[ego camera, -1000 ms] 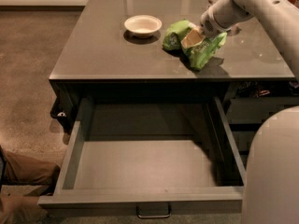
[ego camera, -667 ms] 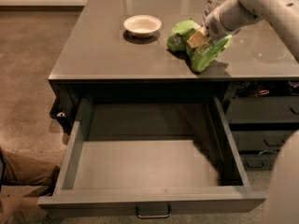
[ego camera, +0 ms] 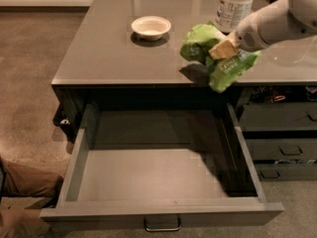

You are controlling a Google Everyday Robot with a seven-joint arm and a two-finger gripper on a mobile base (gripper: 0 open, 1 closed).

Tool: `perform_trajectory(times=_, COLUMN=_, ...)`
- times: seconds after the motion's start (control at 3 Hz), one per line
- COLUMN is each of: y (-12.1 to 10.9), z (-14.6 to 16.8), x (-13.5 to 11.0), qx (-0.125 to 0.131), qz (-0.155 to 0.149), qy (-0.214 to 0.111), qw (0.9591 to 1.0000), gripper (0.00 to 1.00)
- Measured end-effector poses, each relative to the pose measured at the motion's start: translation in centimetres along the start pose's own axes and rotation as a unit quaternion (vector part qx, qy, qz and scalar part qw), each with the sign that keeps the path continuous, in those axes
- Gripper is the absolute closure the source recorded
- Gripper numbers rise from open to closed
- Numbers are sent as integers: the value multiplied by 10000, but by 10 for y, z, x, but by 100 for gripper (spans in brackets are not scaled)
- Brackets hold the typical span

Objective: Place green rice chip bag into top drawer

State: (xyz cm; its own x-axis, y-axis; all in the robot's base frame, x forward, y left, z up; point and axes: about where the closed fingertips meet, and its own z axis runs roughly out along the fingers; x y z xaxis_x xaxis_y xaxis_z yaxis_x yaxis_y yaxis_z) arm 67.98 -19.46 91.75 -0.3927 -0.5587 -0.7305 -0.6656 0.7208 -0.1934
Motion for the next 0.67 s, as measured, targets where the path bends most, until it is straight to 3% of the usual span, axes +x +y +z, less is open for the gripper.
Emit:
perform_trajectory(times=0.33, y=20, z=-40, x=11, qx=-302, qz=-216, qy=-244, qw=9990, gripper=100)
perform_trajectory(times=0.67, y=53, z=-71, x=28, qx=-828, qz=-612, qy=-301, qw=9942, gripper=100)
